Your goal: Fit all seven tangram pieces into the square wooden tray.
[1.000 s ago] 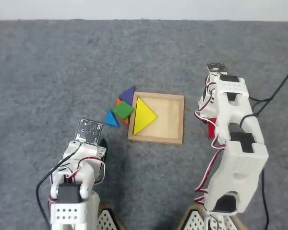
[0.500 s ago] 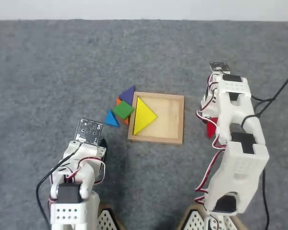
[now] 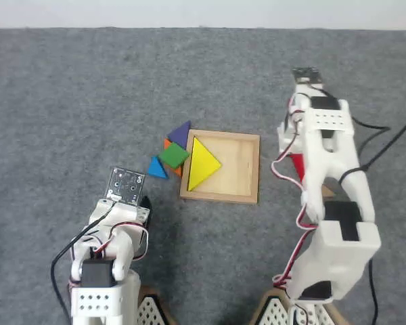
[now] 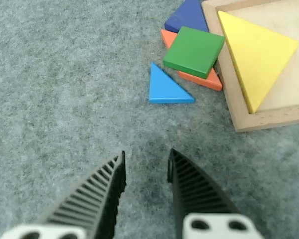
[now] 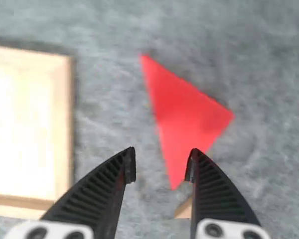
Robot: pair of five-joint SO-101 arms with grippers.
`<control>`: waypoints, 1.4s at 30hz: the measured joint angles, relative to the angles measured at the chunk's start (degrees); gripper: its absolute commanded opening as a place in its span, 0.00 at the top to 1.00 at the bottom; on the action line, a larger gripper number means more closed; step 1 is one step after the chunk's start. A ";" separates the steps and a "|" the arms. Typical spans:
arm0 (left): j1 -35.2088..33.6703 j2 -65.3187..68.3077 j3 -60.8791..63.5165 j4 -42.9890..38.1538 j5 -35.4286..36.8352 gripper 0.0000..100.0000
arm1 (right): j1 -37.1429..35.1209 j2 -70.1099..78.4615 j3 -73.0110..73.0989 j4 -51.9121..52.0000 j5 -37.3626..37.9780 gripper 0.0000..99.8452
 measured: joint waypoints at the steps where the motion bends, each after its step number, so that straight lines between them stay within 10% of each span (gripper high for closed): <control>1: 0.00 0.00 0.00 0.00 0.00 0.86 | -0.97 -0.18 0.00 0.00 0.00 0.84; 7: 0.00 0.00 0.00 0.00 0.00 0.86 | -2.11 -0.18 0.00 0.00 0.88 0.70; 18: 0.00 0.00 0.00 0.00 0.00 0.86 | -0.62 4.04 -7.12 7.82 24.00 0.65; 42: 0.00 0.00 0.00 0.00 0.00 0.86 | 2.90 17.41 -8.35 2.20 21.19 0.66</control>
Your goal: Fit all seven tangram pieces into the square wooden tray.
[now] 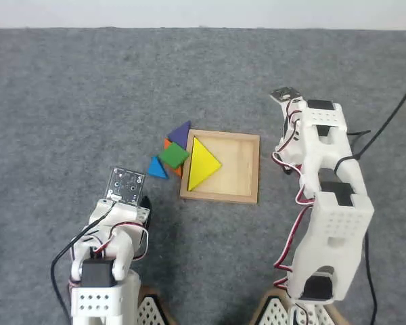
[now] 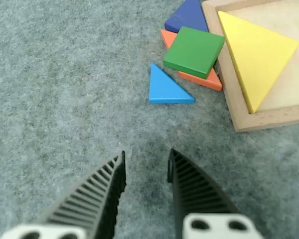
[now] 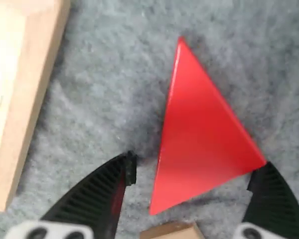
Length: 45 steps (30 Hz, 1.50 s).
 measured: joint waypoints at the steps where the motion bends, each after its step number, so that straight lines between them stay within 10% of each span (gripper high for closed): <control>1: 0.00 0.00 0.00 0.00 0.00 0.86 | 0.00 0.00 0.00 0.00 0.00 0.66; 45: 0.00 0.00 0.00 0.00 0.00 0.86 | 0.88 0.62 -2.11 -6.15 4.22 0.79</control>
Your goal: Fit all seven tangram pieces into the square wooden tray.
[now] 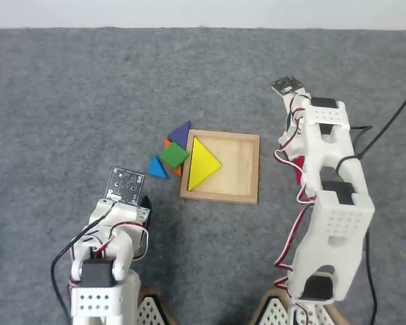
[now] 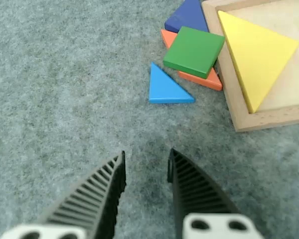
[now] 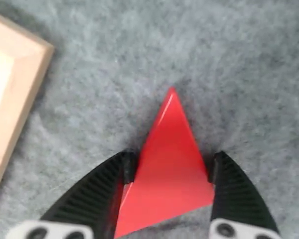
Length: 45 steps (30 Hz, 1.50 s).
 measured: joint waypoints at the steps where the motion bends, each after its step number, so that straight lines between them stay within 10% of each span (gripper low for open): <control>1: 0.00 0.00 0.00 0.00 0.00 0.86 | 0.00 0.00 0.00 0.00 0.00 0.79; 11: 0.00 0.00 0.00 0.00 0.00 0.86 | 2.81 0.44 -9.41 13.71 -8.00 0.60; 30: 0.00 0.00 0.00 0.00 0.00 0.86 | -3.08 -2.37 -9.41 22.77 -38.33 0.63; 45: 0.00 0.00 0.00 0.00 0.00 0.86 | -4.92 -27.43 21.71 -5.80 -33.14 0.64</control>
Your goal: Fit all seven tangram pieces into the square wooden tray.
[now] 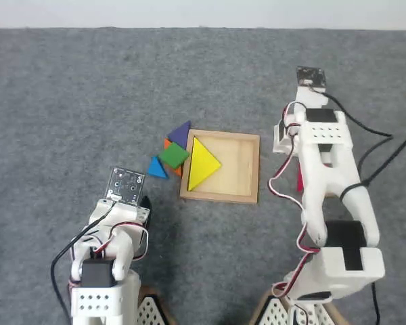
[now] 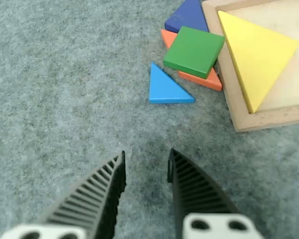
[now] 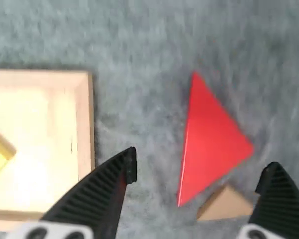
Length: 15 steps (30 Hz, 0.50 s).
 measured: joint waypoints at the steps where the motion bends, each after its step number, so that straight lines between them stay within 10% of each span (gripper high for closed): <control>1: 0.00 0.00 0.00 0.00 0.00 0.86 | 0.53 1.58 -0.79 0.00 0.09 0.64; 15: 0.00 0.00 0.00 0.00 0.00 0.86 | 4.22 27.96 -23.74 9.32 -6.15 0.64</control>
